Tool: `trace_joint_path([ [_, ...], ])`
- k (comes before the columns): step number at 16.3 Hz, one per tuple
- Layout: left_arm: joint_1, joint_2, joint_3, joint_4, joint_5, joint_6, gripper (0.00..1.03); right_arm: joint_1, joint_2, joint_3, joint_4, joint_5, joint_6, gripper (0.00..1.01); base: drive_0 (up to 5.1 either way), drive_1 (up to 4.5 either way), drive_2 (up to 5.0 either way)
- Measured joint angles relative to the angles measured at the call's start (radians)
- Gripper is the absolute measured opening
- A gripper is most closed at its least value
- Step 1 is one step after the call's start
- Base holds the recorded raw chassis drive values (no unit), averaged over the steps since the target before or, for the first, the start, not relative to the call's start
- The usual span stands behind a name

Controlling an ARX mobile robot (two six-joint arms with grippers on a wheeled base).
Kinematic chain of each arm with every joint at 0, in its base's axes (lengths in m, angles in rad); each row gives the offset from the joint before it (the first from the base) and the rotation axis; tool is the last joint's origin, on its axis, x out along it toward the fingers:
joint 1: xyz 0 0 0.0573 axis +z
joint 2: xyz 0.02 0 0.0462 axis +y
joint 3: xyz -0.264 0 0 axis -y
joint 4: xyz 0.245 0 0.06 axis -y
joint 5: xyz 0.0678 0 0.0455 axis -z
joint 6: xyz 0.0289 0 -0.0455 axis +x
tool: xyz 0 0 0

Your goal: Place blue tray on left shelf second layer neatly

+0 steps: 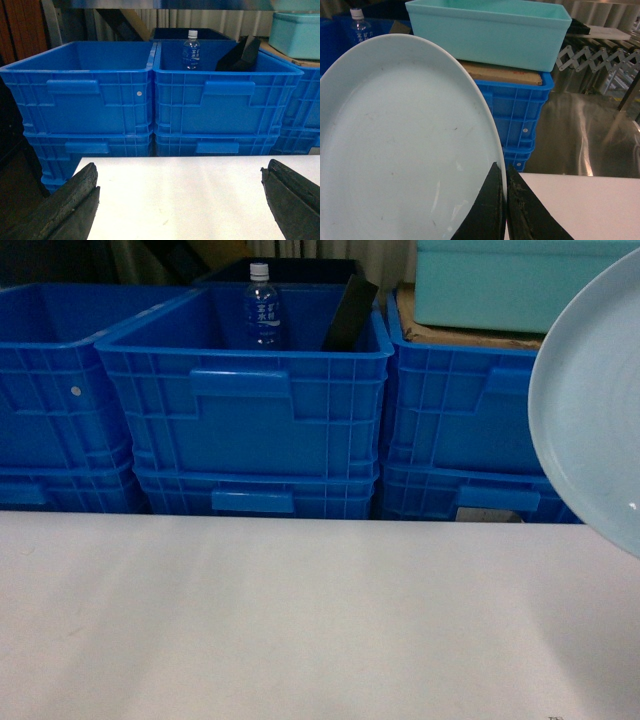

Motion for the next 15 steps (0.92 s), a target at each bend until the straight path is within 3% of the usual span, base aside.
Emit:
trace_joint_path([
  [4,0.0,0.0,0.0,0.001,0.0,0.0,0.98,-0.002,-0.069,-0.028,0.054,-0.031,0.029,0.02,0.0,0.0,0.0],
  [15,0.0,0.0,0.0,0.0,0.0,0.0,0.98,-0.002,-0.058,-0.029,0.048,-0.03,0.033,0.02,0.0,0.0,0.0],
])
